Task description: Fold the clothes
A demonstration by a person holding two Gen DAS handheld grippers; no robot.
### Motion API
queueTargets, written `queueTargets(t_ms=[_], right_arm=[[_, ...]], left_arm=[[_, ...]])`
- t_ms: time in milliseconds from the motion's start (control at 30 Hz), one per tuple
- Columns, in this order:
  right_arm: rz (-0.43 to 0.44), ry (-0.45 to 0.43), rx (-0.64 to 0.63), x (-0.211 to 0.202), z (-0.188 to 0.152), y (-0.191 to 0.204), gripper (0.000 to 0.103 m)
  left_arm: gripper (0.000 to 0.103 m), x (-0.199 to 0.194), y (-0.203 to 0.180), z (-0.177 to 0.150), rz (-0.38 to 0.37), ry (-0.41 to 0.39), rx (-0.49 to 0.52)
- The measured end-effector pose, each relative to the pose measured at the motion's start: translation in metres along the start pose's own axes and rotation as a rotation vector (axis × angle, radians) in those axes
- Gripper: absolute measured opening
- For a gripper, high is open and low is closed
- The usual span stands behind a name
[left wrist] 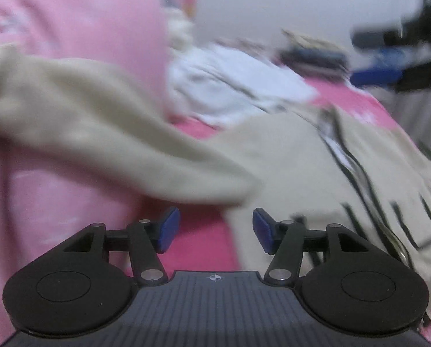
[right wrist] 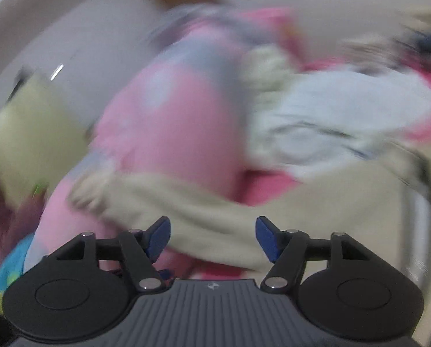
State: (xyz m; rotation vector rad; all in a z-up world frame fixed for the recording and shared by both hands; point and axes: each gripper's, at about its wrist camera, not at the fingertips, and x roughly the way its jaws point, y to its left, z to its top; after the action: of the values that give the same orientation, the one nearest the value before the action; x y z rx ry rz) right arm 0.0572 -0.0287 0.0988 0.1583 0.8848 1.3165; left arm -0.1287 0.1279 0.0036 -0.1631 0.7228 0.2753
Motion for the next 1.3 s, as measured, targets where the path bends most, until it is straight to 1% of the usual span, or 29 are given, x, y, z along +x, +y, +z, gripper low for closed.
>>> queueTargets(t_ms=[67, 133, 233, 267, 300, 367, 400, 467, 500, 567, 600, 633, 667, 700, 800, 867, 900, 967, 1000, 1067, 1167, 1200, 1267, 1300], right_arm=[[0.067, 0.043, -0.091, 0.03, 0.018, 0.05, 0.073], [0.135, 0.089, -0.178, 0.061, 0.035, 0.096, 0.076], [0.208, 0.138, -0.284, 0.115, 0.055, 0.156, 0.081], [0.227, 0.151, -0.324, 0.132, 0.059, 0.173, 0.081], [0.232, 0.149, -0.372, 0.145, 0.059, 0.188, 0.082], [0.228, 0.159, -0.519, 0.174, 0.052, 0.222, 0.084], [0.21, 0.157, -0.624, 0.188, 0.043, 0.239, 0.086], [0.146, 0.142, -0.777, 0.204, 0.025, 0.25, 0.087], [0.134, 0.135, -0.776, 0.21, 0.023, 0.25, 0.085], [0.112, 0.123, -0.767, 0.221, 0.022, 0.249, 0.061], [0.101, 0.116, -0.762, 0.227, 0.021, 0.248, 0.04], [0.112, 0.11, -0.685, 0.224, 0.029, 0.243, 0.024], [0.109, 0.075, -0.619, 0.217, 0.037, 0.236, 0.016], [0.102, 0.034, -0.558, 0.207, 0.046, 0.227, 0.014], [0.14, -0.106, -0.363, 0.14, 0.066, 0.18, 0.013], [0.166, -0.198, -0.232, 0.096, 0.079, 0.148, 0.013], [0.166, -0.241, -0.176, 0.072, 0.081, 0.128, 0.013], [0.14, -0.326, -0.063, 0.018, 0.072, 0.086, 0.013], [0.109, -0.373, -0.011, -0.009, 0.062, 0.064, 0.013], [0.023, -0.471, 0.095, -0.067, 0.028, 0.027, 0.013], [-0.093, -0.6, 0.234, -0.141, -0.036, -0.019, 0.013], [-0.141, -0.631, 0.263, -0.156, -0.053, -0.031, 0.013], [-0.245, -0.675, 0.291, -0.187, -0.098, -0.05, 0.013], [-0.314, -0.681, 0.298, -0.197, -0.121, -0.058, 0.013]], left_arm=[[0.057, -0.005, 0.009, 0.002, 0.027, -0.045, -0.025], [0.059, -0.005, 0.013, 0.004, 0.038, -0.065, -0.032], [0.059, 0.0, 0.018, 0.001, 0.04, -0.053, -0.059], [0.059, 0.002, 0.02, -0.001, 0.038, -0.045, -0.069], [0.059, 0.002, 0.024, -0.003, 0.035, -0.043, -0.073], [0.059, 0.001, 0.028, -0.008, 0.036, -0.047, -0.071], [0.059, 0.001, 0.031, -0.009, 0.033, -0.048, -0.072], [0.059, 0.001, 0.035, -0.012, 0.025, -0.04, -0.085], [0.059, 0.002, 0.038, -0.014, 0.021, -0.035, -0.092], [0.059, 0.003, 0.041, -0.018, 0.01, -0.022, -0.107], [0.059, 0.004, 0.043, -0.019, 0.004, -0.018, -0.113], [0.059, 0.005, 0.043, -0.021, -0.005, -0.015, -0.113], [0.059, 0.005, 0.042, -0.022, -0.016, -0.012, -0.105], [0.059, 0.006, 0.04, -0.022, -0.027, -0.008, -0.097], [0.059, 0.009, 0.031, -0.025, -0.117, 0.03, -0.061], [0.059, 0.01, 0.024, -0.028, -0.194, 0.053, -0.035], [0.059, 0.011, 0.019, -0.029, -0.212, 0.062, -0.01], [0.06, 0.012, 0.008, -0.032, -0.246, 0.081, 0.044], [0.06, 0.014, 0.004, -0.034, -0.256, 0.095, 0.064], [0.06, 0.019, -0.004, -0.04, -0.265, 0.131, 0.087], [0.06, 0.024, -0.016, -0.05, -0.267, 0.175, 0.119], [0.06, 0.026, -0.019, -0.053, -0.265, 0.188, 0.126], [0.06, 0.037, -0.021, -0.056, -0.265, 0.221, 0.125], [0.06, 0.041, -0.021, -0.057, -0.256, 0.235, 0.12]])
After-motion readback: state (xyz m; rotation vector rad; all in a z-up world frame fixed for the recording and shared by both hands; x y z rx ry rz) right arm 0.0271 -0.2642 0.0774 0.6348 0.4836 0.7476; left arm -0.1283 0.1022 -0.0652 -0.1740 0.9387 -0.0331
